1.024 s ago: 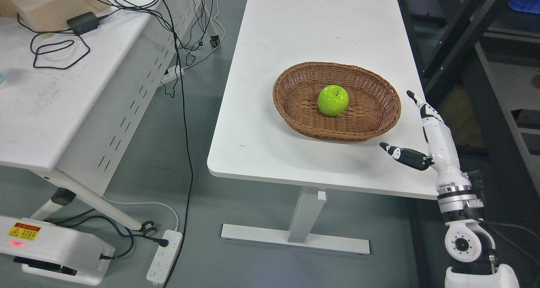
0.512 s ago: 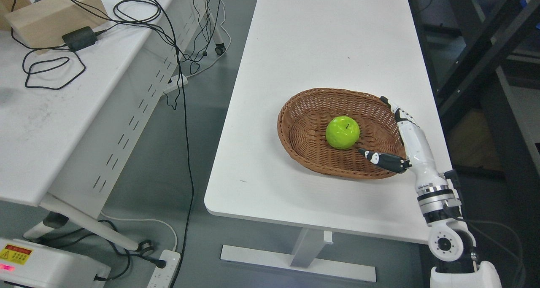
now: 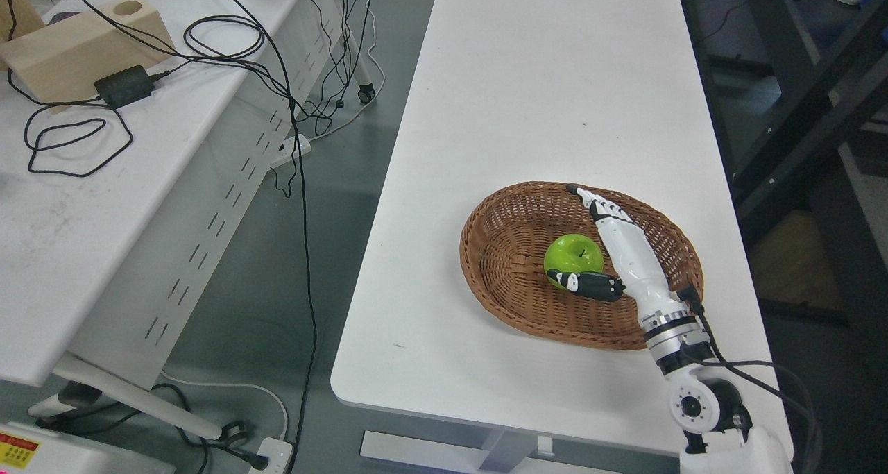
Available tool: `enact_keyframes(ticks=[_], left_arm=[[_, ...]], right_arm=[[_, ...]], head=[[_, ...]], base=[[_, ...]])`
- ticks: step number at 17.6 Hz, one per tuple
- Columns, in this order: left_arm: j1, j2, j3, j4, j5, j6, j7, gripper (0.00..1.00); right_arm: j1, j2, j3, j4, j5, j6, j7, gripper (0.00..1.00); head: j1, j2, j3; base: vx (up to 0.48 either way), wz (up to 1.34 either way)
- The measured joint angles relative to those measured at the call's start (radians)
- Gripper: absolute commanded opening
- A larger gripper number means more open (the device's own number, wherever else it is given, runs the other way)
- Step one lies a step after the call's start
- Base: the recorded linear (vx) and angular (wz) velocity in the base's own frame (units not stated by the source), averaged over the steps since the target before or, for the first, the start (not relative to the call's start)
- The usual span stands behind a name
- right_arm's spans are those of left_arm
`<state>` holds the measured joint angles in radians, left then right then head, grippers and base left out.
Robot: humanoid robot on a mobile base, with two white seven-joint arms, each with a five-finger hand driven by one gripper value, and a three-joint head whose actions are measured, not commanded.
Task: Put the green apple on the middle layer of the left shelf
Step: 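Reach into the basket and close the right hand around the green apple, then lift the green apple up out of the basket with the right hand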
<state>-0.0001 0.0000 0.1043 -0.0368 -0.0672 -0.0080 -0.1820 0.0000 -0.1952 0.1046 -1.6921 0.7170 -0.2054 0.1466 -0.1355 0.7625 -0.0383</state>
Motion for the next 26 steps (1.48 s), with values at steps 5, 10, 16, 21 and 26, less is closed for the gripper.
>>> enact_keyframes(ticks=[5,10,16,21,26], left_arm=[[0.000,0.000,0.000,0.000,0.000,0.000,0.000,1.00],[0.000,0.000,0.000,0.000,0.000,0.000,0.000,1.00],[0.000,0.000,0.000,0.000,0.000,-0.004,0.000,1.00],[0.000,0.000,0.000,0.000,0.000,-0.001,0.000,1.00],[0.000,0.000,0.000,0.000,0.000,0.000,0.000,1.00]], right_arm=[[0.000,-0.045,0.038,0.017,0.020,-0.019,0.002,0.99],[0.000,-0.066,0.057,0.032,0.030,-0.021,0.004,0.98],[0.000,-0.072,0.078,0.061,0.040,-0.012,0.003,0.68],[0.000,-0.072,0.086,0.082,0.041,-0.011,-0.006,0.14],[0.000,-0.073,0.064,0.089,0.033,-0.011,-0.002,0.01]], head=[[0.0000,0.000,0.000],[0.0000,0.000,0.000],[0.0000,0.000,0.000],[0.0000,0.000,0.000],[0.0000,0.000,0.000]], base=[[0.006,0.00],[0.000,0.00],[0.000,0.00],[0.000,0.00],[0.000,0.00]])
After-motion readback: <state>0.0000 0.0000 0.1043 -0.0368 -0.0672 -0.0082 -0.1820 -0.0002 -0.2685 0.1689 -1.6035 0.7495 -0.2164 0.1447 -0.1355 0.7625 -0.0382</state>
